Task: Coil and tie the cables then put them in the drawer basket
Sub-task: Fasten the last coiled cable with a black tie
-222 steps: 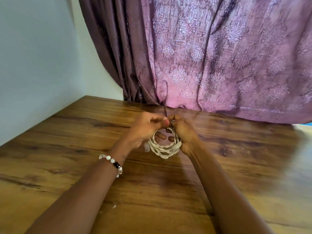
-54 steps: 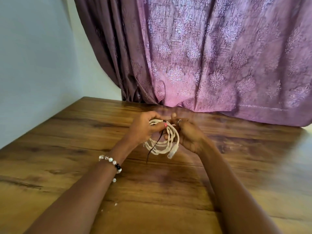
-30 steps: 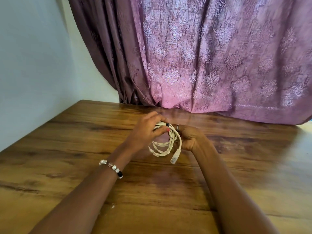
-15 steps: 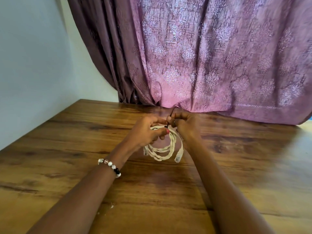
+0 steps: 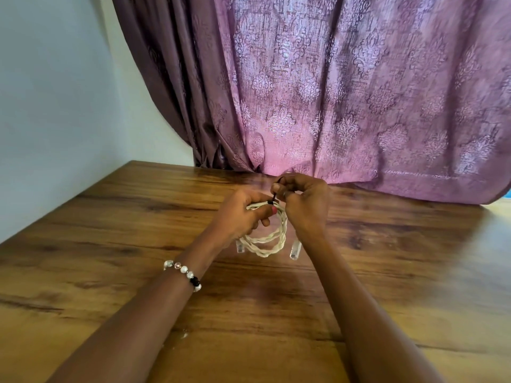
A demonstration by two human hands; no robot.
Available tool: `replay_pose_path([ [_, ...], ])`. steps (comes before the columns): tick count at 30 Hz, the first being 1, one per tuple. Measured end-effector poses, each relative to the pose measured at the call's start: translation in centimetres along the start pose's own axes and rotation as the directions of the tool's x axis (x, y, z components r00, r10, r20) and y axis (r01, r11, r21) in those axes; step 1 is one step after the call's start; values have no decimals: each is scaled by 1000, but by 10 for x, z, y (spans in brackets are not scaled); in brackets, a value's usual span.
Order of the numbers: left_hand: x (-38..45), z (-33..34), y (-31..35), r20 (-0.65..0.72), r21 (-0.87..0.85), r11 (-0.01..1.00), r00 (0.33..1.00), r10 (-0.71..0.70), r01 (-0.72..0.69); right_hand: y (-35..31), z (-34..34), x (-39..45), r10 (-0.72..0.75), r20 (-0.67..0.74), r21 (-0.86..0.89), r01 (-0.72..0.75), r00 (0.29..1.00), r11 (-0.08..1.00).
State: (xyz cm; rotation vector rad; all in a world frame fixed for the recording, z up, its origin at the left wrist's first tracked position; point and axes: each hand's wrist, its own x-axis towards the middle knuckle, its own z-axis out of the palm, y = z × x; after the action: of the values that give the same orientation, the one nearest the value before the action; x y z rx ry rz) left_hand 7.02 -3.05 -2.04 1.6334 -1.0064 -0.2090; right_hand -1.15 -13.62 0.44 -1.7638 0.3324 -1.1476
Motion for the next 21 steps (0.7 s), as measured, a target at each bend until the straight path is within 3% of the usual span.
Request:
replay_pose_path([
  [6,2,-2,-12,-171,-180,980,978,-119,88,5,-1,4,-108,252,-54,126,962,991],
  [12,7,-8,-3,-124,-537,805,921,-369,251,17,5,5,-356,312,-314,449,881,837],
  [15,6,-11,0,-134,-574,778,908,-398,256,19,4,4,-308,376,-301,430,874,851],
  [21,2,-18,3,-200,-477,858,928,-315,188,12,7,-2,-163,501,-267,331,850,905],
])
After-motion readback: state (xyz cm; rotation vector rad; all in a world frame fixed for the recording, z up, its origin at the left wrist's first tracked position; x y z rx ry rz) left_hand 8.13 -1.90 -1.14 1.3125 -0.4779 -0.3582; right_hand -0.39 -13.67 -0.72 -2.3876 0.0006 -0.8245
